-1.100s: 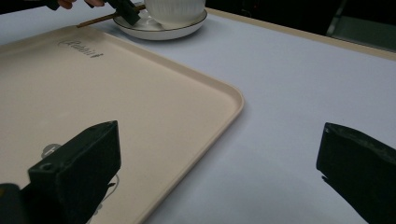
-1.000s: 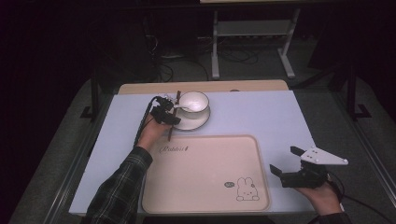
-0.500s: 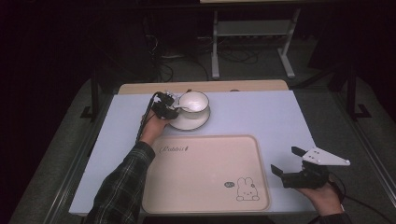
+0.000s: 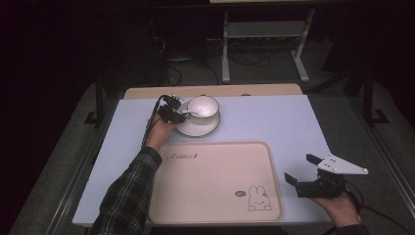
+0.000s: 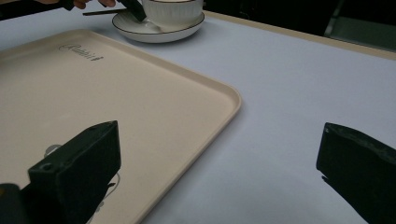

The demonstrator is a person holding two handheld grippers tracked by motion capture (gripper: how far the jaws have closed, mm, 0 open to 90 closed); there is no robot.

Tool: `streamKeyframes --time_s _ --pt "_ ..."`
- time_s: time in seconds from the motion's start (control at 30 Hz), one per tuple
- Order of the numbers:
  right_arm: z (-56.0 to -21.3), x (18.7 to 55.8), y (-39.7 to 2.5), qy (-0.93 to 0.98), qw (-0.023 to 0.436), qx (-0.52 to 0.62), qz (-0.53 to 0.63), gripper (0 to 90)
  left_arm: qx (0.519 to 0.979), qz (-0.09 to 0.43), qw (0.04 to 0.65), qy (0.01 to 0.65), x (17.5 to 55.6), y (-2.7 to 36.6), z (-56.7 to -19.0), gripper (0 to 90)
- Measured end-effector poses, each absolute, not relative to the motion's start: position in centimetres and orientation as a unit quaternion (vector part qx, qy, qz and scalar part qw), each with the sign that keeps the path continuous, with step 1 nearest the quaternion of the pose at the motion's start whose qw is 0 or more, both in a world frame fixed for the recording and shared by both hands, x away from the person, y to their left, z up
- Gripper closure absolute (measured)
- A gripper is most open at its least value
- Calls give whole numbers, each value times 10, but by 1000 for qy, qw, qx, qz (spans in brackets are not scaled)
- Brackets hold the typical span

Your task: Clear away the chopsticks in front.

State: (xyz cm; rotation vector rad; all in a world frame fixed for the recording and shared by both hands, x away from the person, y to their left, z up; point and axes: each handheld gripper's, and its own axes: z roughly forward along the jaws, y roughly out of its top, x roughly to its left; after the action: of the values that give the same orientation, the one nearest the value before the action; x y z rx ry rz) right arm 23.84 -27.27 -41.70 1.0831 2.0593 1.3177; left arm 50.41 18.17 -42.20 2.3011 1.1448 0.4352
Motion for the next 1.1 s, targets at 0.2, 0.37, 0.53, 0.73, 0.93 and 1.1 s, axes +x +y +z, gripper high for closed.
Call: streamKeyframes --time_s 0.2,0.37,0.53,0.73,0.93,1.1 --pt "-417 237 -273 748 231 395 480 0 850 163 272 420 496 189 -413 637" --pt "-417 237 -273 747 231 396 481 0 847 173 284 415 481 205 -403 574" --pt "-417 237 -271 749 230 393 480 0 833 169 317 422 467 231 -391 637" --pt "-417 238 -270 750 229 395 478 0 831 149 338 416 462 244 -392 778" --pt "-417 238 -270 750 230 396 478 0 830 135 344 418 463 245 -398 792" --pt "-417 238 -271 749 230 397 478 0 829 125 346 422 464 243 -404 792"
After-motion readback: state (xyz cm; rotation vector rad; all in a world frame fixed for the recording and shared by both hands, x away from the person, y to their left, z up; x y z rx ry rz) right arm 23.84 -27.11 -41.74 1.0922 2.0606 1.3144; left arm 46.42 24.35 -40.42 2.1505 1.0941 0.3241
